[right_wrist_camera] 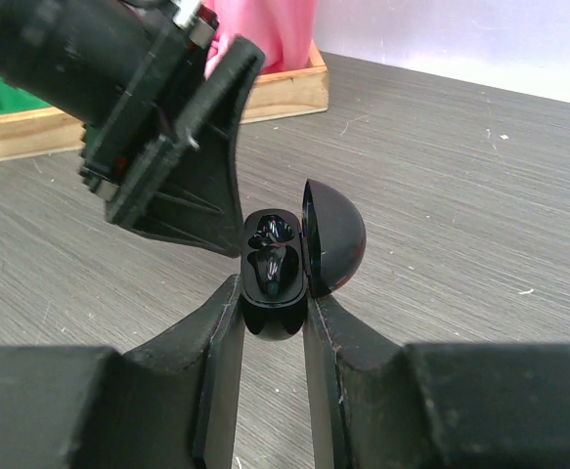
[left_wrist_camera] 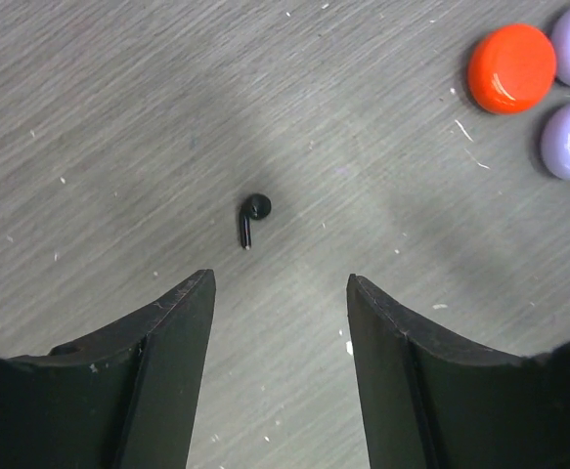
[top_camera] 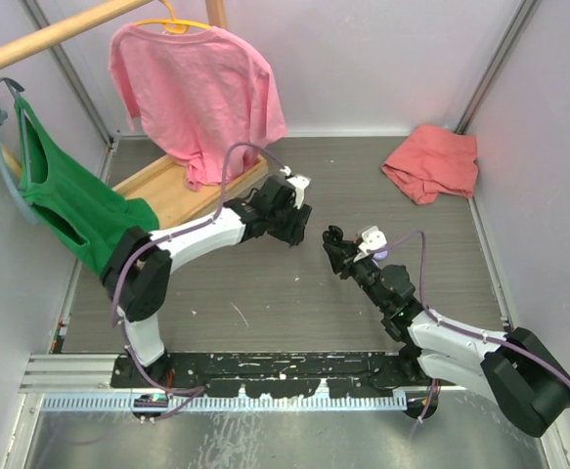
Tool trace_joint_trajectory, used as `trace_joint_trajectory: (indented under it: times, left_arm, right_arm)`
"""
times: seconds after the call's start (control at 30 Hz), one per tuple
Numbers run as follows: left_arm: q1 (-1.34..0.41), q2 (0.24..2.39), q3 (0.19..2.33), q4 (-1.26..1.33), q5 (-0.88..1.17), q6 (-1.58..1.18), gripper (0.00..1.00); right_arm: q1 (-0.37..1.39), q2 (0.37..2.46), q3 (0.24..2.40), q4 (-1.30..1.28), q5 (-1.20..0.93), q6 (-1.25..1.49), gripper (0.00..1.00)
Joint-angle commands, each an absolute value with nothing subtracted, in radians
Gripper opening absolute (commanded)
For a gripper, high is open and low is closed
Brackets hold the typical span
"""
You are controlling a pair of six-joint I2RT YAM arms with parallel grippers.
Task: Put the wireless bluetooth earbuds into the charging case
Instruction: Move the earbud to the center of the board.
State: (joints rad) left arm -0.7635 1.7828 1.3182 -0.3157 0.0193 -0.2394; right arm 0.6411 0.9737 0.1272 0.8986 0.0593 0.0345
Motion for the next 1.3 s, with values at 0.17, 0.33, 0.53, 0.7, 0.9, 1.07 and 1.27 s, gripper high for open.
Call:
trace_joint_trajectory:
  times: [0.17,0.33,0.53,0.7,0.9,1.07,1.27]
  left_arm:
    - [-0.759,1.991,1.542,-0.432,-0.025,-0.123,0.55]
    - [-0.758,2.070,1.609,-0.484,-0.030,-0.106,0.53]
    - [-0.758,2.123,1.643,-0.504,-0.025,-0.102,0.50]
    - [-0.758,2.176,1.683,-0.541,-0.031,-0.111,0.45]
    - [-0.758,2.191,1.693,-0.597,-0.048,-0.122,0.36]
    - [-0.760,2.166,1.659,-0.629,-0.081,-0.147,0.23]
    - [-0.761,2.062,1.530,-0.635,-0.128,-0.197,0.17]
  right_arm:
    - [0.640,0.986,0.123,1.010,0.112,0.016,0.01]
    - [0.639,0.988,0.123,1.012,0.109,0.017,0.01]
    - [0.640,0.991,0.125,1.012,0.103,0.017,0.01]
    - [0.638,0.984,0.121,1.012,0.103,0.017,0.01]
    - [0.640,0.982,0.121,1.014,0.099,0.017,0.01]
    - [0.639,0.981,0.121,1.013,0.098,0.016,0.01]
    - [0.640,0.988,0.127,1.008,0.089,0.018,0.01]
